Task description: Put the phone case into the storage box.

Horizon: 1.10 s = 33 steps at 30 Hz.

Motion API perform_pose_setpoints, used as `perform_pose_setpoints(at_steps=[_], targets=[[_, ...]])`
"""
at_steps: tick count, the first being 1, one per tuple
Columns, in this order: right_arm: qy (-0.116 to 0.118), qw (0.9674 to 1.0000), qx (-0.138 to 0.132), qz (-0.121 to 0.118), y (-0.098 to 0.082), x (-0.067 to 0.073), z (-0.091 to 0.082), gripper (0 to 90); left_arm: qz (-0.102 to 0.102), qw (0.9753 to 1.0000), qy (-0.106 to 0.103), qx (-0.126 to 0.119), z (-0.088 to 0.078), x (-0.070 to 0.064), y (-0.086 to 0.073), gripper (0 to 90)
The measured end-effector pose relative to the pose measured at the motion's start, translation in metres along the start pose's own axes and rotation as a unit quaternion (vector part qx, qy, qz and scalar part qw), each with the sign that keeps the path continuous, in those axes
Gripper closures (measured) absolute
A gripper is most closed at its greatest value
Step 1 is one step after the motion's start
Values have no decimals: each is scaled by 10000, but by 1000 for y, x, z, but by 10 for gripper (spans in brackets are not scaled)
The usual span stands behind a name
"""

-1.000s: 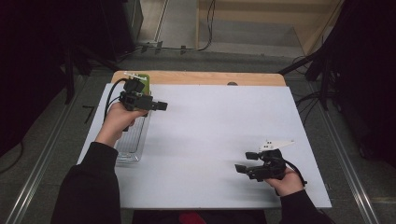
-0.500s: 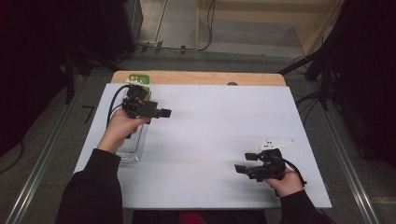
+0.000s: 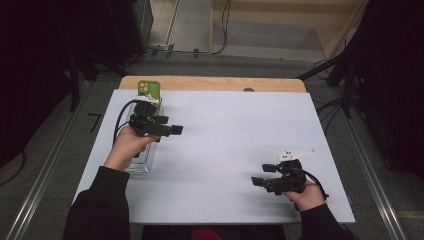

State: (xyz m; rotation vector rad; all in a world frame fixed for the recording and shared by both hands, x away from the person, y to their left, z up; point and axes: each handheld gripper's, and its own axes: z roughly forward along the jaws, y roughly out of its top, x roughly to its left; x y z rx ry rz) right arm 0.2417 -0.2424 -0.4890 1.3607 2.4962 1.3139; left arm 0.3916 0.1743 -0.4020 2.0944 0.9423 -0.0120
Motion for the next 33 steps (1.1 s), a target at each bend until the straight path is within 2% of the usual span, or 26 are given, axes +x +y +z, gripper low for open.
perform_pose_setpoints(at_steps=[3, 6, 22, 33], targets=[[-11, 10000, 4, -15, 0, 0, 0, 242, 47, 10000, -47, -51, -1, -3, -5, 157], [-2, 10000, 4, -27, 0, 0, 0, 242, 68, 10000, -5, -73, -2, -6, -10, 157], [-6, 10000, 8, -39, 0, 1, 0, 242, 34, 9996, -23, -289, -2, -11, -29, 157], [-3, 10000, 32, -60, 0, 1, 1, 242, 63, 9993, 24, -356, 0, -20, -41, 157]])
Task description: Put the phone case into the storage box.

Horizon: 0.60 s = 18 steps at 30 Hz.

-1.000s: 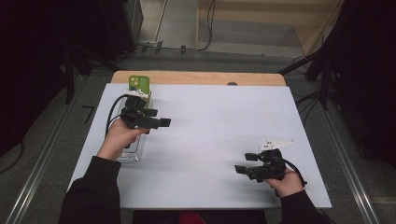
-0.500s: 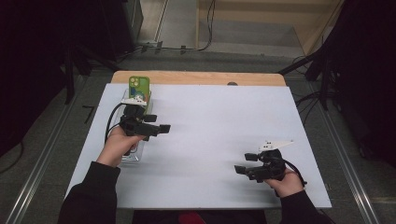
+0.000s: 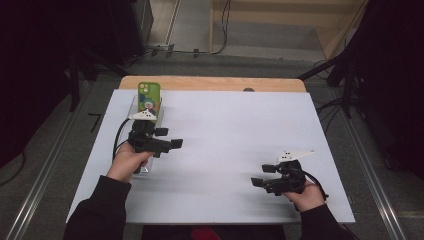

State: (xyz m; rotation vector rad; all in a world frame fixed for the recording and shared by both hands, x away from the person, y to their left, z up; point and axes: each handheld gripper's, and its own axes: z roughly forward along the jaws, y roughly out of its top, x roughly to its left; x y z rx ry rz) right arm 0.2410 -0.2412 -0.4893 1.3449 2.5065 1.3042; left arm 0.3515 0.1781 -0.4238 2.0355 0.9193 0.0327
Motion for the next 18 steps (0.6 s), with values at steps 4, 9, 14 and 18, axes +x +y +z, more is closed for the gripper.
perform_pose_setpoints(at_steps=[4, 9, 14, 18], targets=[[4, 10000, -17, 10, 0, 0, -1, 242, 52, 10000, -29, 36, 2, -3, -8, 157], [3, 10000, -13, 25, 0, 0, -1, 242, 102, 9999, -33, 56, 3, -6, -13, 157], [8, 10000, -12, 29, 0, 0, -1, 242, 152, 9999, -27, 26, 2, -8, -17, 157], [4, 10000, -16, 13, 0, 0, -1, 242, 201, 9998, -27, 26, 2, -11, -24, 157]])
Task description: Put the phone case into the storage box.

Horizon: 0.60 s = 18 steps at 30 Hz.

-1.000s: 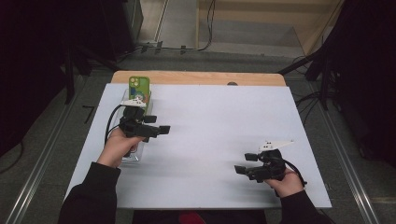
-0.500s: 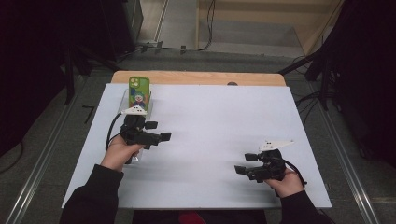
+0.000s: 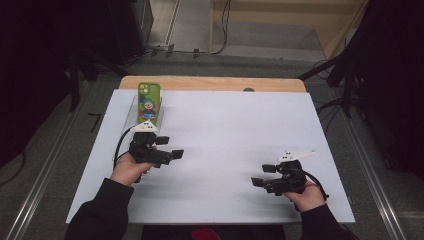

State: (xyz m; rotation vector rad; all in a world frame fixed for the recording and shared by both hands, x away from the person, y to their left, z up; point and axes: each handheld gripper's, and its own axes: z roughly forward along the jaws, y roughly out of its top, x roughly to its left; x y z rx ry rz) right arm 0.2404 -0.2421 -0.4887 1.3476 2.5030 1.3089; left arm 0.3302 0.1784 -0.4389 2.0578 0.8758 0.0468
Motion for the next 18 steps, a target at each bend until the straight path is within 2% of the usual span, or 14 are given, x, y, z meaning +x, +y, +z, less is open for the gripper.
perform_pose_setpoints(at_steps=[13, 16, 18], targets=[[-23, 10000, -8, -10, 0, 0, 0, 242, 3, 9999, 52, -158, -3, -5, -19, 156], [-15, 10000, -1, -25, 0, 1, 0, 242, 174, 9996, -66, -222, -4, -8, -24, 156], [-17, 10000, -6, -27, 0, 1, 0, 242, 205, 9996, -78, -186, -5, -9, -24, 156]])
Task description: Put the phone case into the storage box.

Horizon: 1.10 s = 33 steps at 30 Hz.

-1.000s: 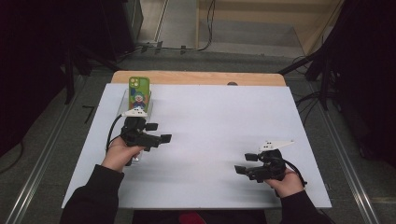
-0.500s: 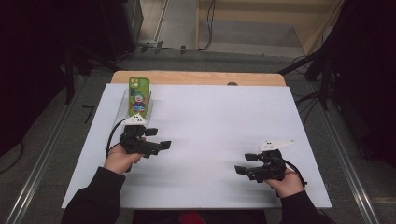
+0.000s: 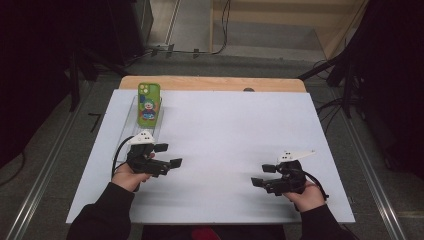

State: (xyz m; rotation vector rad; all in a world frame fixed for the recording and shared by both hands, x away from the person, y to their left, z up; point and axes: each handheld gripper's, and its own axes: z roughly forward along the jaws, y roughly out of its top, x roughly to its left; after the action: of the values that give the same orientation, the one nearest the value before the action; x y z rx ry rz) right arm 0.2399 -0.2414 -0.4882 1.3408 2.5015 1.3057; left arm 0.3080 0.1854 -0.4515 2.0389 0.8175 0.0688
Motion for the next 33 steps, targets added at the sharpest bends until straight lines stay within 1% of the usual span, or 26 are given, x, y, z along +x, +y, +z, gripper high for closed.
perform_pose_setpoints(at_steps=[3, 4, 5, 9, 15, 17, 21, 24, 26, 29, 31, 33], targets=[[-2, 10000, 3, 22, 0, 0, 0, 242, 36, 10000, 16, 9, 0, -3, -2, 157], [-4, 10000, 5, 18, 0, 0, 0, 242, 28, 10000, 4, 5, 0, -3, -3, 157], [-9, 10000, 6, 12, 0, 0, 0, 242, 61, 10000, -20, 14, -1, -4, -4, 157], [-2, 10000, 19, -1, 0, 0, 1, 242, 67, 10000, -24, -2, -2, -7, -5, 156], [-6, 10000, 18, -8, 0, 0, 1, 242, 148, 9999, -53, 59, -6, -11, -11, 157], [-2, 10000, 21, -5, 0, 0, 1, 242, 151, 9998, -47, 93, -7, -12, -13, 157], [-1, 10000, 23, -6, 0, 0, 1, 242, 134, 9998, -99, 97, -7, -13, -16, 157], [1, 10000, 30, -14, 0, 1, 1, 242, 129, 9998, -91, 131, -6, -13, -20, 157], [9, 10000, 28, -18, 0, 1, 2, 242, 151, 9998, -82, 132, -7, -13, -21, 159], [5, 10000, 34, -10, 0, 0, 2, 242, 113, 9998, -128, 104, -8, -14, -23, 161], [-1, 10000, 45, -16, 0, 1, 2, 242, 147, 9997, -137, 134, -9, -16, -25, 161], [3, 10000, 44, -17, 0, 1, 2, 242, 130, 9997, -145, 135, -9, -16, -26, 162]])
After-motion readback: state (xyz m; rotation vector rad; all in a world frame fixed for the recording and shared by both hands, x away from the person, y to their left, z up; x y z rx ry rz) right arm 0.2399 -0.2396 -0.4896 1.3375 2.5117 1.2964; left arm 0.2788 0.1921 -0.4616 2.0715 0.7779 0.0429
